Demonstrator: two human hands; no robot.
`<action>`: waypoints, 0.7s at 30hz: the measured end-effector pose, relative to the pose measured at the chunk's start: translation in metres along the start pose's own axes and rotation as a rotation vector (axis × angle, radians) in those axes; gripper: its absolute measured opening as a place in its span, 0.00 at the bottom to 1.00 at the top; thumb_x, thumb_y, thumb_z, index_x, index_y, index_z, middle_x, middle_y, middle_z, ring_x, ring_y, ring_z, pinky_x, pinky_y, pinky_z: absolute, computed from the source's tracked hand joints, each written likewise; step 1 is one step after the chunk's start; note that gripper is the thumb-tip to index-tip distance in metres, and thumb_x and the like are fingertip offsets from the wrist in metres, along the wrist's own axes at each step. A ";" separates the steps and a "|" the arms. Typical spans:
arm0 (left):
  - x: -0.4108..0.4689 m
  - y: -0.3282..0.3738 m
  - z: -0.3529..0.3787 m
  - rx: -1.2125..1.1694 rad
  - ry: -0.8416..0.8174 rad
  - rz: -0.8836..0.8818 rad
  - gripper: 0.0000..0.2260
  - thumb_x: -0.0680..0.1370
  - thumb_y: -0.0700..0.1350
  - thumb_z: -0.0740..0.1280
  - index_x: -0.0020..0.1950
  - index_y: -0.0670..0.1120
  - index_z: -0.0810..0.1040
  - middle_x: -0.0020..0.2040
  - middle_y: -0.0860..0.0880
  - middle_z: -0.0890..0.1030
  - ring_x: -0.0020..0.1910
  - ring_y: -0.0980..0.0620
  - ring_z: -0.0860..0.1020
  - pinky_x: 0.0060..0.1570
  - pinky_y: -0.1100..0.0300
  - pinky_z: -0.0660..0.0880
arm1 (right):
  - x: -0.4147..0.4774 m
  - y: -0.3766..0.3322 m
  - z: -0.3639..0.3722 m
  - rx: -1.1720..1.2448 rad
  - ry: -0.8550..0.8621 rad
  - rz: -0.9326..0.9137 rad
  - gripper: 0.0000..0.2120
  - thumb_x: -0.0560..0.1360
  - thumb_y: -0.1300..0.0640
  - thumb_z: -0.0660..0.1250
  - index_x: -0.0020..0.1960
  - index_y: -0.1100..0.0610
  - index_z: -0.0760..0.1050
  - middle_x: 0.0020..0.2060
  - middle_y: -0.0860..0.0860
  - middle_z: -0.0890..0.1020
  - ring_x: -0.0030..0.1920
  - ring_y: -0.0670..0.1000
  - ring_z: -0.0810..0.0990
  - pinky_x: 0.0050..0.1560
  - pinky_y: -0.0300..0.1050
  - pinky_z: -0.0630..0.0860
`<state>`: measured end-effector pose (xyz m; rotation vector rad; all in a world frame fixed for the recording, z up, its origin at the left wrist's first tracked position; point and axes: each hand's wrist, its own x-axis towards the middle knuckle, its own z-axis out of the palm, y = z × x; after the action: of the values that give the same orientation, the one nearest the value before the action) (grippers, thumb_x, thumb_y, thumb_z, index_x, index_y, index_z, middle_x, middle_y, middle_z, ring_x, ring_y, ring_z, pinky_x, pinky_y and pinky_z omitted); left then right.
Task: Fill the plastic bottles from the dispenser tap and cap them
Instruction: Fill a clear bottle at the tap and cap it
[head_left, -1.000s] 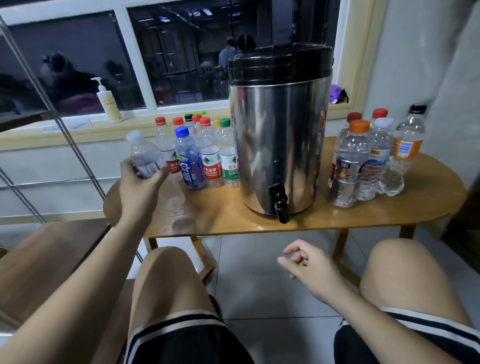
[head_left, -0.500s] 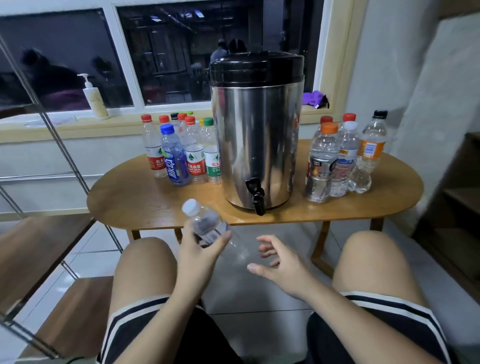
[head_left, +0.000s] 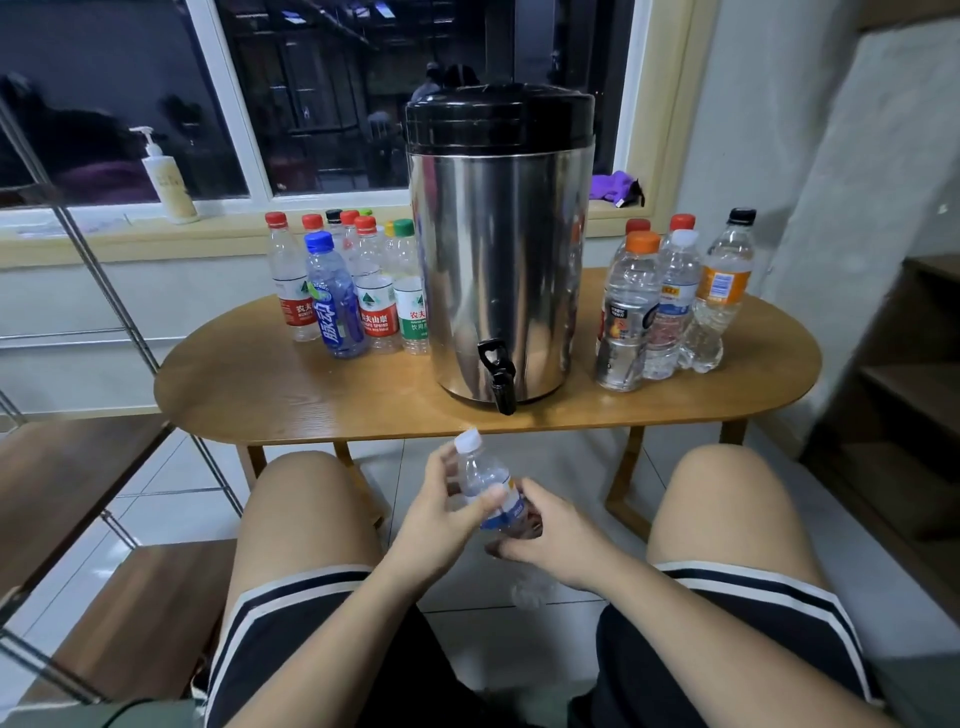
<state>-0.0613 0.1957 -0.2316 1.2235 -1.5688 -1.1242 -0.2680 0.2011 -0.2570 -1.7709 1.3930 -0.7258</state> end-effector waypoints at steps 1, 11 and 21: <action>0.001 0.003 -0.004 -0.002 0.063 0.029 0.31 0.78 0.63 0.74 0.78 0.63 0.66 0.68 0.62 0.80 0.67 0.65 0.78 0.68 0.58 0.77 | 0.001 0.002 -0.001 -0.022 -0.012 0.003 0.25 0.69 0.38 0.81 0.61 0.39 0.76 0.52 0.40 0.87 0.52 0.43 0.85 0.59 0.51 0.82; 0.003 -0.009 -0.027 0.143 0.100 0.145 0.13 0.86 0.51 0.70 0.70 0.60 0.82 0.65 0.62 0.84 0.67 0.58 0.79 0.69 0.49 0.77 | 0.003 0.014 -0.012 -0.210 -0.021 0.022 0.36 0.68 0.36 0.82 0.72 0.36 0.72 0.56 0.37 0.84 0.56 0.39 0.82 0.56 0.41 0.80; 0.006 -0.017 -0.028 0.235 0.115 0.163 0.10 0.83 0.59 0.70 0.59 0.57 0.85 0.55 0.57 0.84 0.57 0.56 0.81 0.60 0.54 0.78 | -0.001 0.016 -0.012 -0.285 0.016 -0.010 0.34 0.70 0.41 0.83 0.71 0.36 0.73 0.56 0.37 0.83 0.57 0.40 0.81 0.58 0.46 0.82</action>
<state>-0.0311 0.1834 -0.2406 1.2622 -1.7128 -0.7693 -0.2867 0.1977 -0.2639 -1.9936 1.5621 -0.5689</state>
